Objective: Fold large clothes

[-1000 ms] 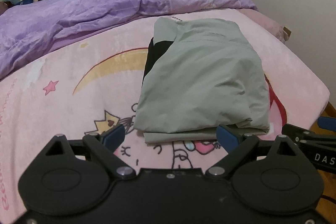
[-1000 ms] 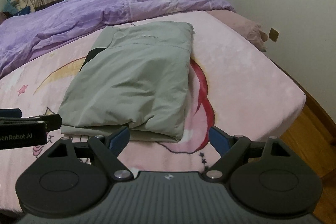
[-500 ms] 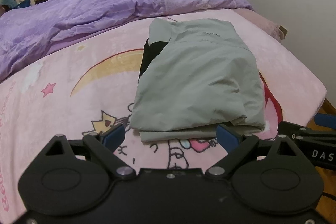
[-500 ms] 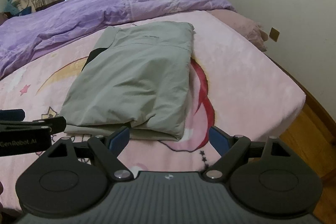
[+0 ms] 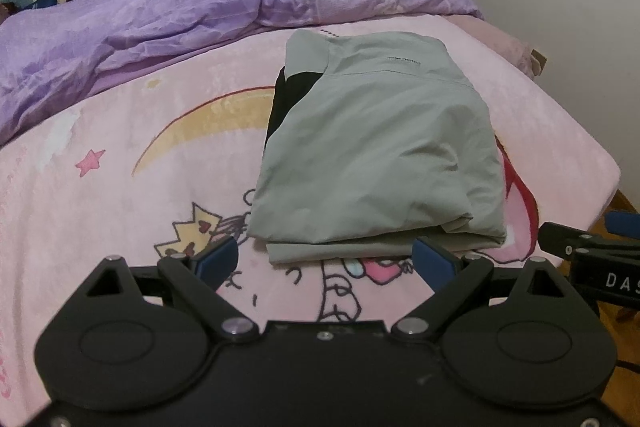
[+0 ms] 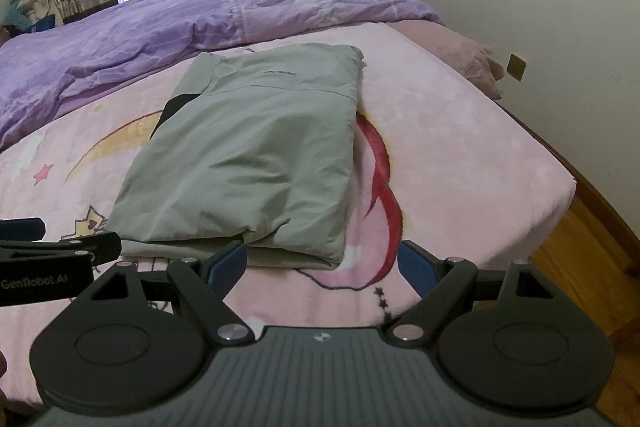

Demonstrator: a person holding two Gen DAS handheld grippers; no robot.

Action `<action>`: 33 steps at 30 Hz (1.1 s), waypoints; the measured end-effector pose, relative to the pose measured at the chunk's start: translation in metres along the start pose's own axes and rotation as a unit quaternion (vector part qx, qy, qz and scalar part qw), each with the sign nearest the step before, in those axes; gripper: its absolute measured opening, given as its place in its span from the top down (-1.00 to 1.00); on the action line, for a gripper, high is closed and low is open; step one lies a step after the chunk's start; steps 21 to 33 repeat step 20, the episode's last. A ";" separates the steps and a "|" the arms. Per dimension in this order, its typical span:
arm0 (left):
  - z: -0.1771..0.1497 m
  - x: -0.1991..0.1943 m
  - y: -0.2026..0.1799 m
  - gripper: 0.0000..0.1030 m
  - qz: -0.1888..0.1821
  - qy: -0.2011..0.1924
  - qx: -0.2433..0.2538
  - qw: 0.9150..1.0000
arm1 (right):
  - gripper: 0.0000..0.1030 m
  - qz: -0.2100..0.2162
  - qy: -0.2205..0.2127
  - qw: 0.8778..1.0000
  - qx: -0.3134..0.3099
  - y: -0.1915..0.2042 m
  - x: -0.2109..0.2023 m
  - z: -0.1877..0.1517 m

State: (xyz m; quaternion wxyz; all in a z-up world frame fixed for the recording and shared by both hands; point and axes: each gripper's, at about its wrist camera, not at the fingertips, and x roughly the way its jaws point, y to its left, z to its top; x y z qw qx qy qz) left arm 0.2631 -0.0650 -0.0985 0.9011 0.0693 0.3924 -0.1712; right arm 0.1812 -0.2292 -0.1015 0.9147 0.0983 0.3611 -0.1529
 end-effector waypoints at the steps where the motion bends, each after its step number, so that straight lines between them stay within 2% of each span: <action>1: -0.001 0.000 0.001 -0.87 -0.001 0.000 -0.001 1.000 | -0.94 0.000 0.000 1.000 -0.001 0.001 0.000 0.000; 14: -0.007 -0.001 -0.003 -0.87 0.002 0.001 0.016 1.000 | -0.94 -0.001 0.002 1.000 -0.005 0.007 -0.001 -0.002; 17: -0.007 -0.002 -0.002 -0.87 0.000 -0.001 0.012 1.000 | -0.94 -0.002 0.001 1.000 -0.005 0.008 -0.002 -0.002; 20: -0.008 -0.008 0.000 -0.87 0.002 -0.020 0.003 1.000 | -0.94 -0.001 -0.001 1.000 -0.006 0.010 -0.003 -0.003; 33: -0.008 -0.008 0.000 -0.87 0.002 -0.020 0.003 1.000 | -0.94 -0.001 -0.001 1.000 -0.006 0.010 -0.003 -0.003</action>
